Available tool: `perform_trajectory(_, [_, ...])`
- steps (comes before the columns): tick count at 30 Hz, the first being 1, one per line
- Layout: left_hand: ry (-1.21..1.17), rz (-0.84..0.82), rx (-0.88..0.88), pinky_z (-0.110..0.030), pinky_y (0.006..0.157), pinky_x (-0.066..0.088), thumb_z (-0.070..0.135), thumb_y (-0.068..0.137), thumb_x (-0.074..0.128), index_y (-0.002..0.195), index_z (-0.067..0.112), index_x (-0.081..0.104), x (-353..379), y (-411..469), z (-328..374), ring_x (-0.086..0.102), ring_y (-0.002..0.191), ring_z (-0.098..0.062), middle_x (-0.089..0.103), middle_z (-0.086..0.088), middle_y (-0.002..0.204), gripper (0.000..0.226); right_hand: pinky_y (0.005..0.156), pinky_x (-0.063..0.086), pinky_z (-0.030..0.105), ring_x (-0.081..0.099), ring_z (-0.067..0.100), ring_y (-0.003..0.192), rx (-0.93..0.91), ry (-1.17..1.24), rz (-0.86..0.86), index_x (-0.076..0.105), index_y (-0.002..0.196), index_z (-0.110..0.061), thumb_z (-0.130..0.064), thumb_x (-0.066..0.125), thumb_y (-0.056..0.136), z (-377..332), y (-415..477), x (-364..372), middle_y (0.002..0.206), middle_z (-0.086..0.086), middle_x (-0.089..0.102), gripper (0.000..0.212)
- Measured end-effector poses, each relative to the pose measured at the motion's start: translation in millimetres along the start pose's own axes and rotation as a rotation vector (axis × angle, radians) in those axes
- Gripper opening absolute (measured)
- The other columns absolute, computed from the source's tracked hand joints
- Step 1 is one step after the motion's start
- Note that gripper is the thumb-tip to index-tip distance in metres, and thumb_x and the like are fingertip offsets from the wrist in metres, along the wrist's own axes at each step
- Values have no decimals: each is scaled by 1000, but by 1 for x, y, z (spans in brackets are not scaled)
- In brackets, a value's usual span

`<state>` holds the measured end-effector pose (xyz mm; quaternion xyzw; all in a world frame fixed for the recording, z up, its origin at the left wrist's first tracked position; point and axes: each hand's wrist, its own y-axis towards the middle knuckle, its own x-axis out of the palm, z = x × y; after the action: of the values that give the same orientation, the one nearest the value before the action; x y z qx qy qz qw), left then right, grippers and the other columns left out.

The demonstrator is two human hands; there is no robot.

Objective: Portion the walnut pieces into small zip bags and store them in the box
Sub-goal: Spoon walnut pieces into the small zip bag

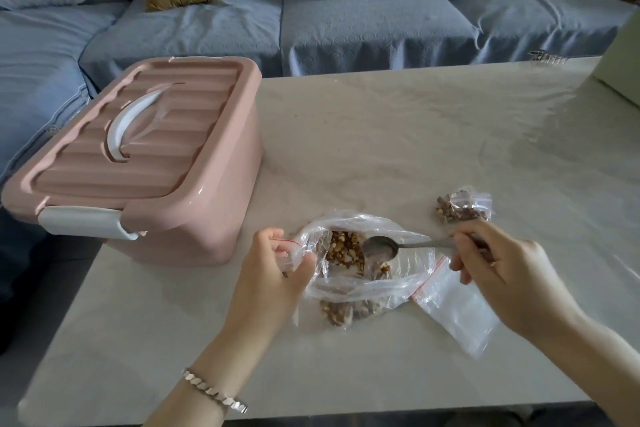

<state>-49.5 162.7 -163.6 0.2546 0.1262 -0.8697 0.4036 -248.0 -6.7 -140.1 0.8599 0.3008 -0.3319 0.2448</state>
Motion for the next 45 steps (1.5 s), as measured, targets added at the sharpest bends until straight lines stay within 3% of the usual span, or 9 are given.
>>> perform_trajectory(4, [64,-13,-88,-15,72,35,29,83,65,115,15,40,6,10,-4,53,82,-3,52,10,93,43,58,42,18,56,11,67,-126,-51,9,64,97,-11,-32,39,88,3,-11,31,67,-13,57,34])
perform_trajectory(9, [228,-216,-174,-24,61,36,37,85,60,104,21,30,15,20,-3,52,84,-17,52,2,97,39,53,37,23,47,16,65,-211,-150,92,65,97,-4,-20,40,89,0,-16,58,60,-1,59,31])
perform_trajectory(11, [256,-275,-155,-20,55,35,38,84,61,106,21,31,17,21,-4,53,83,-17,54,-1,102,41,54,36,21,45,16,62,-92,-79,61,65,97,-8,-17,44,92,-2,-18,63,59,-3,55,23])
perform_trajectory(15, [243,-293,-130,-23,67,36,38,84,61,116,18,35,20,22,-6,52,87,-13,52,0,114,47,54,42,18,57,14,60,184,249,-70,58,88,-28,-9,46,94,-6,-22,69,61,-1,61,24])
perform_trajectory(22, [202,-327,-126,-20,71,34,39,84,62,122,13,34,21,20,-8,51,89,-12,47,-2,122,54,44,39,17,55,13,45,587,652,-127,60,90,-8,-3,39,96,-11,-17,80,53,5,64,22])
perform_trajectory(27, [189,-284,-54,-7,64,38,35,84,63,115,22,35,10,17,-6,55,84,-5,56,10,102,44,40,38,17,54,13,40,687,794,-46,59,86,-2,-1,40,96,-12,-11,63,52,9,62,22])
perform_trajectory(37, [108,-90,320,-2,81,35,31,77,68,109,34,31,-2,7,43,50,101,3,52,19,105,48,40,39,19,50,13,37,652,756,57,60,81,0,-2,42,93,-5,6,-2,47,9,61,22])
perform_trajectory(41, [47,-182,267,-16,84,43,36,79,67,113,33,34,11,11,53,53,101,2,55,17,109,48,39,39,17,48,12,34,606,730,100,59,79,-3,-4,42,93,-9,21,-36,45,9,60,22])
perform_trajectory(45, [-24,-256,156,-10,75,44,36,80,67,112,33,36,26,15,50,55,95,5,56,21,99,45,35,38,13,45,11,31,522,712,115,59,76,-3,-4,41,93,-20,37,-68,42,9,58,25])
